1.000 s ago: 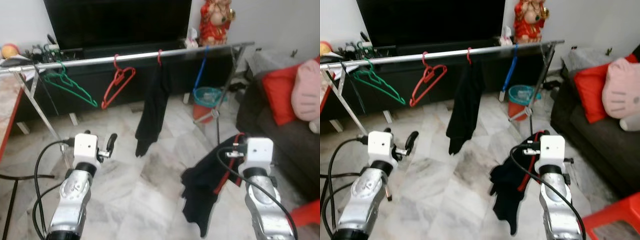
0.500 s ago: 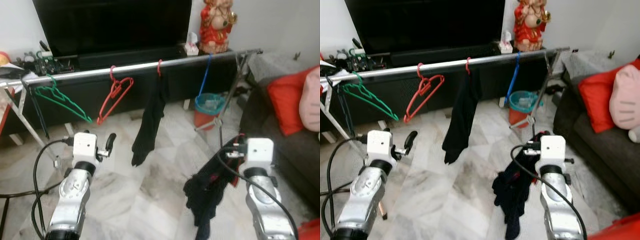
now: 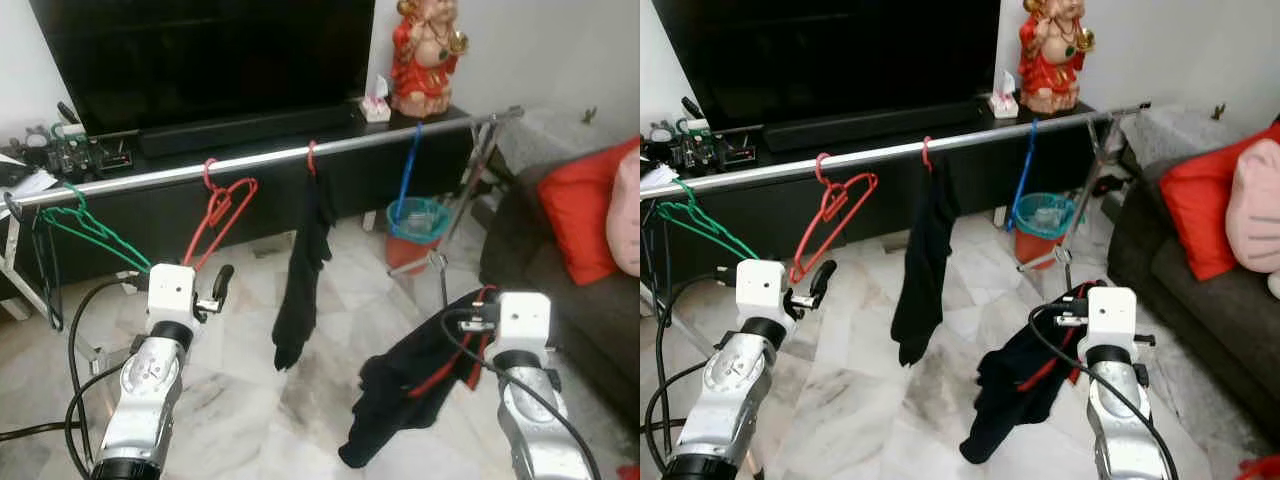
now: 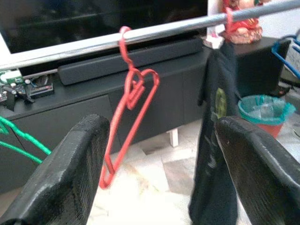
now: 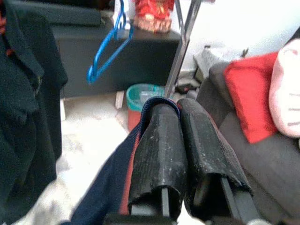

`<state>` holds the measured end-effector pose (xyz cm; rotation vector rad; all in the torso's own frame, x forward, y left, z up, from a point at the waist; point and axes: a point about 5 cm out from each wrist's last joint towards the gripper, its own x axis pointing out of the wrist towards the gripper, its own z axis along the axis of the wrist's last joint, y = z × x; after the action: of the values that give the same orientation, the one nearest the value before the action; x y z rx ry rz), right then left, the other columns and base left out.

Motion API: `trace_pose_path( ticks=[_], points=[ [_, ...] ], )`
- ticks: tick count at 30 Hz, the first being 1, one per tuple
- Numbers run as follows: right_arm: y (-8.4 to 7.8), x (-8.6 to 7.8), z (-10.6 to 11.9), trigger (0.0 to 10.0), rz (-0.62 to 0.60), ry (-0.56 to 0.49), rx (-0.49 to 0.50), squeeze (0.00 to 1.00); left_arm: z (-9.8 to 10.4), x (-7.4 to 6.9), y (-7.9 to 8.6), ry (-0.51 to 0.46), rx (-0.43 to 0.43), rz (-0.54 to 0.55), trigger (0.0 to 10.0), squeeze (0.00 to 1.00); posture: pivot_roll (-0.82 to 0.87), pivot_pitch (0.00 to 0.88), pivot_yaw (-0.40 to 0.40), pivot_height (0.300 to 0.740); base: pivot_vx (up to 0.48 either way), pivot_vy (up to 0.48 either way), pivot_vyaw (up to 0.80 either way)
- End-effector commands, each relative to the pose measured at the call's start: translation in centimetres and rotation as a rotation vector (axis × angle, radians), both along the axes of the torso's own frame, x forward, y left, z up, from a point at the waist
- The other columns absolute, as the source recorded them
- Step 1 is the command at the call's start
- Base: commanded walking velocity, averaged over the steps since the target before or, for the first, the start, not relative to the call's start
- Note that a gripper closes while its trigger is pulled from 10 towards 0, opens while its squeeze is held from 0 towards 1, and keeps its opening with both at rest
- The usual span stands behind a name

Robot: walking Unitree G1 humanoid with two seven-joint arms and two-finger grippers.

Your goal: Hang hanger

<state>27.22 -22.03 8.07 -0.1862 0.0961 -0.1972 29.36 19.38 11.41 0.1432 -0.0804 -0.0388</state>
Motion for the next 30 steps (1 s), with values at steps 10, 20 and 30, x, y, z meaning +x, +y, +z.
trace_pose_path(
  ticks=[10, 20, 30],
  points=[
    [0.5, 0.4, 0.7, 10.0, 0.004, -0.045, 0.019, 0.0, 0.6, 0.1, 0.3, -0.012, 0.009, -0.012, 10.0, 0.0, -0.16, 0.0, -0.019, 0.732, 0.353, 0.0, 0.0],
    [0.5, 0.3, 0.5, 10.0, -0.012, -0.04, 0.03, 0.0, 0.4, 0.0, -0.9, 0.003, 0.031, -0.09, 10.0, 0.0, -0.16, 0.0, -0.019, 0.732, 0.03, 0.0, 0.0],
    [0.3, 0.3, 0.2, 10.0, -0.031, -0.025, 0.054, 0.0, 0.3, 0.0, -1.0, 0.015, 0.026, -0.104, 10.0, 0.0, -0.16, 0.0, -0.02, 0.732, 0.0, 0.0, 0.0]
  ],
)
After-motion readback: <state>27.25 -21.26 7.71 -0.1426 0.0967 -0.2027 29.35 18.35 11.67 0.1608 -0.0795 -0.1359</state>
